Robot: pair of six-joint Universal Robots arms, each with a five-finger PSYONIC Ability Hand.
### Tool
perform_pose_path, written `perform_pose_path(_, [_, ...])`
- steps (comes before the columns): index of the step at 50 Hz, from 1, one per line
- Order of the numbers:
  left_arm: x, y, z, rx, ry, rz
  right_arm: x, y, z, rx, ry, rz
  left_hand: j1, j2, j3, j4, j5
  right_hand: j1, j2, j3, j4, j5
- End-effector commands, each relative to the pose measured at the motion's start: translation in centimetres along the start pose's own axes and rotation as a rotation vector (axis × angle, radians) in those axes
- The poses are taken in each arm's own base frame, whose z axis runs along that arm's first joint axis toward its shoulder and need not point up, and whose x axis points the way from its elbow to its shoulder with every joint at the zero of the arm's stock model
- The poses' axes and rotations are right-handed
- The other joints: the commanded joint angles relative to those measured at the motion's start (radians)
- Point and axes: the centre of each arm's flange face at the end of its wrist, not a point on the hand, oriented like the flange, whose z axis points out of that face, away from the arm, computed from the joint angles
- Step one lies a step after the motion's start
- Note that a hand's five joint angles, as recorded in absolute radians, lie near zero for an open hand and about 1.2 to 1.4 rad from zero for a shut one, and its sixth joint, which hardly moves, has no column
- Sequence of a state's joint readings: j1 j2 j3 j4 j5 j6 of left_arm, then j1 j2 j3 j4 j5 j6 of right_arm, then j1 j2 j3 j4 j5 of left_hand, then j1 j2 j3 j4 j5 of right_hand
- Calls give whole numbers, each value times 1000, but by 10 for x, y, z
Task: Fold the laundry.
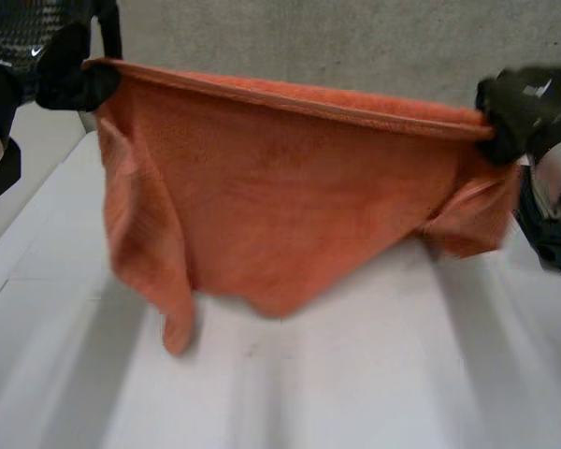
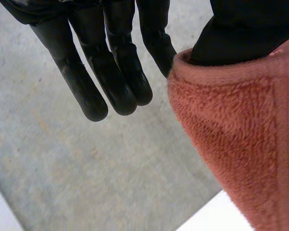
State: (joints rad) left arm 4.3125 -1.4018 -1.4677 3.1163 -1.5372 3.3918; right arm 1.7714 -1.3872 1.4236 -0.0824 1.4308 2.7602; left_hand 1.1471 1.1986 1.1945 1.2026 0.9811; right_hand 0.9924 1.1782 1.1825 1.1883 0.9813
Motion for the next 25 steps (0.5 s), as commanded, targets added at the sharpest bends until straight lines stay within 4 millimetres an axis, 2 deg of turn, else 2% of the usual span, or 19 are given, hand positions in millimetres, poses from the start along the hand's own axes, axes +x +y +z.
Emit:
perform_pose_path(1, [6, 66, 5, -256, 63, 7, 15, -67, -41, -67, -154, -145, 249, 198, 202, 194, 241, 404, 218, 214, 208, 240])
perform_pose_path(5, [15, 101, 10, -385, 113, 56, 3, -43, -39, -225, -263, -209, 249, 198, 202, 194, 241, 404, 218, 214, 208, 240])
perform_pose_path(6, [16, 107, 11, -403, 122, 71, -4, -28, -37, -286, -315, -249, 249, 198, 202, 194, 241, 404, 218, 214, 208, 240])
perform_pose_path(7, [19, 122, 13, -450, 146, 108, -6, -20, -36, -319, -340, -271, 249, 198, 202, 194, 241, 404, 218, 214, 208, 240])
perform_pose_path(13, [28, 170, 31, -553, 207, 209, -19, 22, -21, -450, -419, -372, 249, 198, 202, 194, 241, 404, 218, 214, 208, 240])
perform_pose_path(14, [29, 175, 35, -558, 211, 216, -22, 34, -14, -482, -414, -377, 249, 198, 202, 194, 241, 404, 218, 214, 208, 240])
perform_pose_path(15, [31, 185, 45, -564, 217, 219, -23, 38, -9, -486, -408, -381, 249, 198, 202, 194, 241, 404, 218, 214, 208, 240])
perform_pose_path(17, [31, 190, 56, -553, 212, 221, -23, 46, 6, -472, -371, -394, 249, 198, 202, 194, 241, 404, 218, 214, 208, 240])
perform_pose_path(18, [31, 192, 63, -539, 205, 223, -24, 49, 23, -429, -325, -408, 249, 198, 202, 194, 241, 404, 218, 214, 208, 240])
perform_pose_path(19, [30, 191, 80, -488, 185, 229, -25, 48, 31, -398, -301, -414, 249, 198, 202, 194, 241, 404, 218, 214, 208, 240])
perform_pose_path(21, [26, 185, 99, -408, 150, 238, -28, 40, 45, -319, -247, -422, 249, 198, 202, 194, 241, 404, 218, 214, 208, 240])
perform_pose_path(22, [22, 175, 118, -310, 108, 247, -29, 27, 59, -221, -180, -420, 249, 198, 202, 194, 241, 404, 218, 214, 208, 240])
perform_pose_path(24, [16, 156, 135, -189, 60, 260, -24, 6, 74, -96, -91, -410, 249, 198, 202, 194, 241, 404, 218, 214, 208, 240])
perform_pose_path(25, [14, 146, 144, -121, 35, 267, -19, -18, 87, 41, -1, -389, 249, 198, 202, 194, 241, 404, 218, 214, 208, 240])
